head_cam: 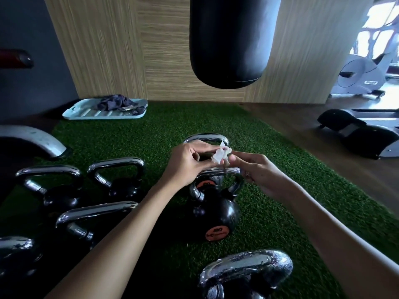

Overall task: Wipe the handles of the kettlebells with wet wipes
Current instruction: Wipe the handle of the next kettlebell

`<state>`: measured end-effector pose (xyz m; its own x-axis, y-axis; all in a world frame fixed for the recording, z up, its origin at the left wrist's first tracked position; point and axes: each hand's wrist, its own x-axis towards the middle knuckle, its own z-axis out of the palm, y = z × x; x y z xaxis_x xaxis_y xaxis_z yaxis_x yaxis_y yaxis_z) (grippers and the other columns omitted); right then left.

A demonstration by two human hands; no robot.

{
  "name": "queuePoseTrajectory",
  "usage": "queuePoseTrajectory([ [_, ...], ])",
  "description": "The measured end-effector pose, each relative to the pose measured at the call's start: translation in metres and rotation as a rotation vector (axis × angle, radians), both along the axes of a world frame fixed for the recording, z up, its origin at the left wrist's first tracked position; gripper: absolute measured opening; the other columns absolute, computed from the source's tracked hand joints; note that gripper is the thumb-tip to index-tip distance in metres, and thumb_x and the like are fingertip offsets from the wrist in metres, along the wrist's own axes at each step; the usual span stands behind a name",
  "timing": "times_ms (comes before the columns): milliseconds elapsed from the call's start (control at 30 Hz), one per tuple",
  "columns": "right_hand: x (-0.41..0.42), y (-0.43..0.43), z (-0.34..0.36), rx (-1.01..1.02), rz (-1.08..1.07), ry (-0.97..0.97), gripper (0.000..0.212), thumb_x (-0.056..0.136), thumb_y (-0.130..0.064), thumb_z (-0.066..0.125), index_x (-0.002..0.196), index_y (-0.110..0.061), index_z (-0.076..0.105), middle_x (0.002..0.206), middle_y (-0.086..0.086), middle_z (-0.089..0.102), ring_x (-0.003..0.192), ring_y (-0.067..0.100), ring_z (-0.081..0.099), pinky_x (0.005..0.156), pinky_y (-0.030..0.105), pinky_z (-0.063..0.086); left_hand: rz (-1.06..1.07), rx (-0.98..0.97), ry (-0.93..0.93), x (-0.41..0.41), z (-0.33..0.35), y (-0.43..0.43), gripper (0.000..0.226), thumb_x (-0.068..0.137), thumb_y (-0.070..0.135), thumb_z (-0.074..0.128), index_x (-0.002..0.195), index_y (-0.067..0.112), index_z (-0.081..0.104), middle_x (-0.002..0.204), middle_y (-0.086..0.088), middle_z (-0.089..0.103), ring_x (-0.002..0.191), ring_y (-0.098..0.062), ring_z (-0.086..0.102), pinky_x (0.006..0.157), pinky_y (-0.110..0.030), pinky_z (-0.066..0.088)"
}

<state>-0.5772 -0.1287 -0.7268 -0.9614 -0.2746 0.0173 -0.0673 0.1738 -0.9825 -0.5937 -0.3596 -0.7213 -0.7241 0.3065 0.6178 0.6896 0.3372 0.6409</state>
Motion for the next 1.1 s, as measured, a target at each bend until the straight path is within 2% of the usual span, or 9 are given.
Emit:
queuePoseTrajectory([
  [167,0.003,0.000,-0.008,-0.118,-0.061,-0.068,0.035,0.087,-0.043,0.075,0.110,-0.017,0.078,0.102,0.013,0.069,0.063,0.008,0.036,0.054,0.023,0.026,-0.083,-0.081,0.012,-0.010,-0.002,0.011,0.042,0.068,0.042,0.086,0.109,0.036,0.077,0.095,0.014,0.077,0.084,-0.002,0.069,0.069,-0.015,0.047],
  [300,0.015,0.003,-0.010,-0.131,-0.245,-0.051,0.021,0.083,-0.030,0.081,0.096,-0.014,0.080,0.080,0.001,0.072,0.053,0.002,0.047,0.051,0.018,0.034,-0.096,-0.235,-0.046,-0.022,-0.002,0.003,0.046,0.070,0.040,0.090,0.114,0.038,0.077,0.102,0.010,0.078,0.060,0.004,0.053,0.057,-0.022,0.042],
  [367,0.017,0.008,-0.018,0.026,-0.472,0.069,0.024,0.078,-0.037,0.085,0.098,-0.023,0.081,0.082,-0.007,0.077,0.054,-0.001,0.055,0.053,0.019,0.042,-0.102,-0.480,0.026,-0.030,0.002,-0.001,0.045,0.078,0.037,0.086,0.121,0.037,0.074,0.118,0.015,0.073,0.076,0.017,0.054,0.068,-0.009,0.044],
  [433,0.016,0.013,-0.029,0.176,-0.661,0.217,0.027,0.076,-0.038,0.087,0.100,-0.027,0.080,0.081,-0.014,0.077,0.060,-0.007,0.066,0.056,0.015,0.054,-0.069,-0.743,0.007,-0.041,0.008,-0.003,0.046,0.081,0.052,0.078,0.126,0.049,0.067,0.130,0.022,0.066,0.104,0.010,0.058,0.088,-0.022,0.052],
  [533,0.012,0.012,-0.041,0.358,-0.694,0.386,0.019,0.080,-0.040,0.084,0.096,-0.033,0.078,0.076,-0.024,0.071,0.070,-0.010,0.069,0.062,0.014,0.056,-0.046,-0.953,-0.114,-0.052,0.013,-0.009,0.054,0.077,0.066,0.071,0.128,0.065,0.055,0.096,0.021,0.073,0.078,0.003,0.063,0.066,-0.019,0.051],
  [633,0.005,0.006,-0.048,0.498,-0.651,0.571,0.010,0.085,-0.047,0.077,0.093,-0.041,0.076,0.085,-0.027,0.072,0.074,-0.003,0.069,0.071,0.028,0.059,-0.055,-0.943,-0.113,-0.055,0.016,-0.014,0.050,0.081,0.066,0.068,0.129,0.064,0.053,0.044,0.009,0.052,0.041,-0.007,0.047,0.042,-0.021,0.029],
  [800,-0.012,-0.007,-0.055,0.597,-0.633,0.863,0.026,0.085,-0.049,0.073,0.094,-0.026,0.080,0.089,-0.016,0.076,0.077,0.007,0.063,0.077,0.033,0.054,0.002,-0.916,-0.058,-0.065,0.010,-0.015,0.055,0.081,0.071,0.064,0.133,0.055,0.056,0.040,0.008,0.045,0.033,0.000,0.040,0.039,-0.020,0.023],
  [933,-0.028,-0.023,-0.054,0.696,-0.633,0.919,0.017,0.087,-0.042,0.077,0.097,-0.028,0.080,0.090,-0.014,0.077,0.077,0.011,0.056,0.061,0.030,0.051,0.034,-0.851,-0.114,-0.071,0.010,-0.016,0.053,0.082,0.067,0.068,0.130,0.045,0.064,0.054,0.042,0.032,0.048,0.012,0.054,0.036,-0.017,0.024],
  [1100,-0.041,-0.023,-0.061,0.773,-0.597,0.927,0.017,0.081,-0.027,0.082,0.097,-0.029,0.080,0.092,-0.013,0.076,0.085,0.014,0.059,0.066,0.030,0.053,0.060,-0.750,-0.161,-0.085,0.003,-0.020,0.050,0.080,0.071,0.066,0.124,0.049,0.065,0.034,0.022,0.047,0.030,-0.005,0.034,0.036,-0.021,0.017],
])
